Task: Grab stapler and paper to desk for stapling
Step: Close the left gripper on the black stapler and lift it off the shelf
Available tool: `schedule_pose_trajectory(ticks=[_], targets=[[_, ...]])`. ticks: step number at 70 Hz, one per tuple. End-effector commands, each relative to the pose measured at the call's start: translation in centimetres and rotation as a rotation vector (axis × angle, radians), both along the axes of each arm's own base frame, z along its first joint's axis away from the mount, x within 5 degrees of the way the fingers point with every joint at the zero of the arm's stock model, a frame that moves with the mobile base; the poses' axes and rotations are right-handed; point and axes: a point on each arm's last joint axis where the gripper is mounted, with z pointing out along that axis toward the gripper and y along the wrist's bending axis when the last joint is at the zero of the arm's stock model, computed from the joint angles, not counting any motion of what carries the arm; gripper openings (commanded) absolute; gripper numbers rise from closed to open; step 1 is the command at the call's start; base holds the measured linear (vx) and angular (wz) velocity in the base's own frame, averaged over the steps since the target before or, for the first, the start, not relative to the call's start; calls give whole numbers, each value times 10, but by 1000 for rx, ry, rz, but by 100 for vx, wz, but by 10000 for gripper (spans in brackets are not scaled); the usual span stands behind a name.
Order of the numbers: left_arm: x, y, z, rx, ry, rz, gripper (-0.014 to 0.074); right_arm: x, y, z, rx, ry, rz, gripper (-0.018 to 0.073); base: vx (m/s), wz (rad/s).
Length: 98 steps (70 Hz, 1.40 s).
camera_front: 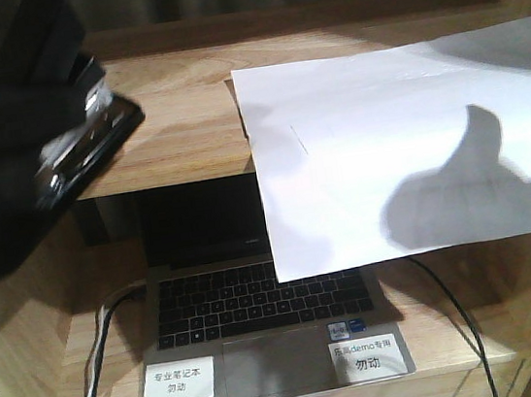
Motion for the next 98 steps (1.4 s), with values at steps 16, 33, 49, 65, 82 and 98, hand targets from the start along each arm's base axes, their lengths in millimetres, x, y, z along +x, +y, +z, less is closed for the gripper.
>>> schedule_pose_trajectory(ticks=[16, 33, 49, 65, 82, 98], targets=[[-58, 34, -7, -96, -183, -40, -8, -1, -2, 14, 0, -89, -17, 452, 0, 0], [-100, 61, -35, -127, -231, -39, -8, -1, -2, 14, 0, -89, -17, 452, 0, 0], [-134, 83, -52, -164, -295, -43, -8, -1, -2, 14, 0, -89, -17, 452, 0, 0], [-158, 98, -63, -200, -356, -44, -8, -1, -2, 14, 0, -89, -17, 452, 0, 0], [-159, 99, -64, -201, -358, -44, -7, -1, -2, 14, 0, -89, -17, 452, 0, 0], [-159, 99, -64, -196, -352, -46, -6, -1, -2, 14, 0, -89, -17, 452, 0, 0]])
